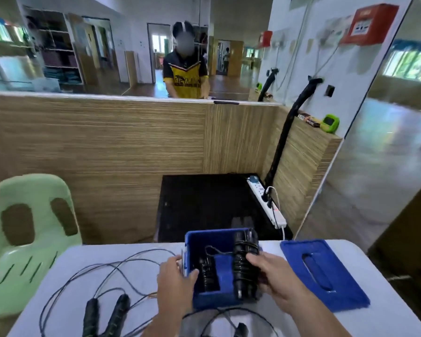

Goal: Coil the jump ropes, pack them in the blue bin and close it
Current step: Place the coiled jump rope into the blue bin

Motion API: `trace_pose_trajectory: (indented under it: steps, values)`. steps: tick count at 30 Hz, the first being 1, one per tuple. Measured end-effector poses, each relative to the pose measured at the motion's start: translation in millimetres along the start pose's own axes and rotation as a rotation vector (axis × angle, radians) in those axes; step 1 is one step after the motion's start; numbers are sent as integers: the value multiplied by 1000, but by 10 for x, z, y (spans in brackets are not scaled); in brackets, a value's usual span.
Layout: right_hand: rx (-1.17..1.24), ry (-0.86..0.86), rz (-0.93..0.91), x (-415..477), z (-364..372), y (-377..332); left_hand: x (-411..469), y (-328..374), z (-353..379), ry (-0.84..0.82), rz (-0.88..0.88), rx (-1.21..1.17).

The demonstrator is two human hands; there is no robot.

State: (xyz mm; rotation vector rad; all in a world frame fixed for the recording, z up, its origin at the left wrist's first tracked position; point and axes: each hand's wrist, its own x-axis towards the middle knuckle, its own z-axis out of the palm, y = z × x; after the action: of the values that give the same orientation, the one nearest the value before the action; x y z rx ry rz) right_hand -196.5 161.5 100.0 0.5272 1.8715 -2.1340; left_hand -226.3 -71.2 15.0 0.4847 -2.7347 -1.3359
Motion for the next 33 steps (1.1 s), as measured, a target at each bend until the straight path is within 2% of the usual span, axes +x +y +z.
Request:
trace_pose_trajectory:
  steps: [13,18,24,33]
  values:
    - [-35,-128,50,523,-115,123,89,84,389,63,-183,-9]
    - [-37,-144,107,728,-101,184,44,114,417,116,-194,19]
    - [0,-64,232,985,7,260,-90,116,430,169,-202,-16]
    - [-159,66,380,1157,123,431,-205,74,420,175,-188,-70]
